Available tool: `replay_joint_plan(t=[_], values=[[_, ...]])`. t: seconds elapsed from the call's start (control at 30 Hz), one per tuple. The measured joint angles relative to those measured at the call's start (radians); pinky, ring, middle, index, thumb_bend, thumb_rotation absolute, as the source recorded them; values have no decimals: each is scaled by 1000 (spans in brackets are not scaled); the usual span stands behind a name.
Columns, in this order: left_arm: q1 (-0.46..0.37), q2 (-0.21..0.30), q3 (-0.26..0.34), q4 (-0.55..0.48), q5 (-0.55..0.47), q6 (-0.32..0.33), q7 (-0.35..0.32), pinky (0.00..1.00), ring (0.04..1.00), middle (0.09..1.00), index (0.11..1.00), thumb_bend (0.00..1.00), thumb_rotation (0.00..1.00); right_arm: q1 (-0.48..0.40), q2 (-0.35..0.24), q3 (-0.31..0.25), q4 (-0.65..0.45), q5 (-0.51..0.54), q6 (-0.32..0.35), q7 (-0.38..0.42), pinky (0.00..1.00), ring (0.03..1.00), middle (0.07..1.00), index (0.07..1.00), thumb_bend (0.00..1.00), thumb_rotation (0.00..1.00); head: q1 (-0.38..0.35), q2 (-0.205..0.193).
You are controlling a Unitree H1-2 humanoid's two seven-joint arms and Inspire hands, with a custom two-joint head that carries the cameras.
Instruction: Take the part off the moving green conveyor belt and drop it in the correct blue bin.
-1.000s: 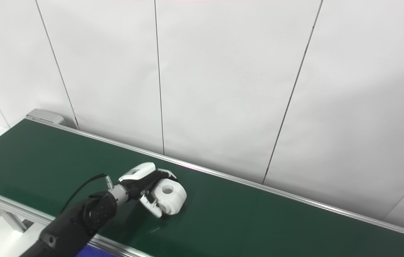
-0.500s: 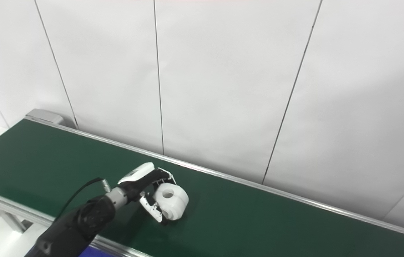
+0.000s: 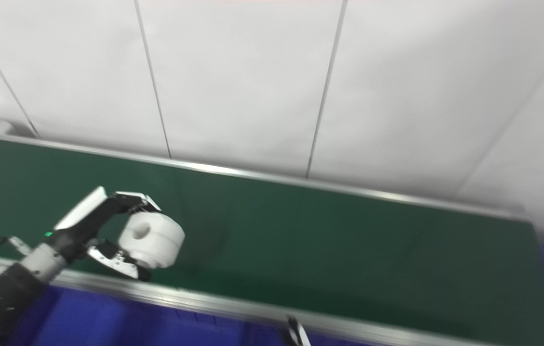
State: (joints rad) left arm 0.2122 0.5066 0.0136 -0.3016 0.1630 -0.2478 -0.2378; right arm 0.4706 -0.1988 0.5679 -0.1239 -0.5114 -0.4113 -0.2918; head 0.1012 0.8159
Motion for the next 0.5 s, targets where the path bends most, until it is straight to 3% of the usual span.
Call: replay_joint_plan(t=[0.07,0.27,0.5], values=[[21,-2,-6,-41,0,0,-11,469,465,495,493,503,0,15,9,-11,-22,-3,1,21,800,845,892,987,850,786,11,41],[89,-30,-39,-126,-1,23,-39,437,447,505,495,502,0,47,38,-50,-67,3,14,83,802,843,888,979,831,781,23,100],[168,-39,-56,-151,10,21,-58,419,434,514,497,502,0,50,61,-87,-123,22,37,148,784,828,878,966,827,770,35,117]])
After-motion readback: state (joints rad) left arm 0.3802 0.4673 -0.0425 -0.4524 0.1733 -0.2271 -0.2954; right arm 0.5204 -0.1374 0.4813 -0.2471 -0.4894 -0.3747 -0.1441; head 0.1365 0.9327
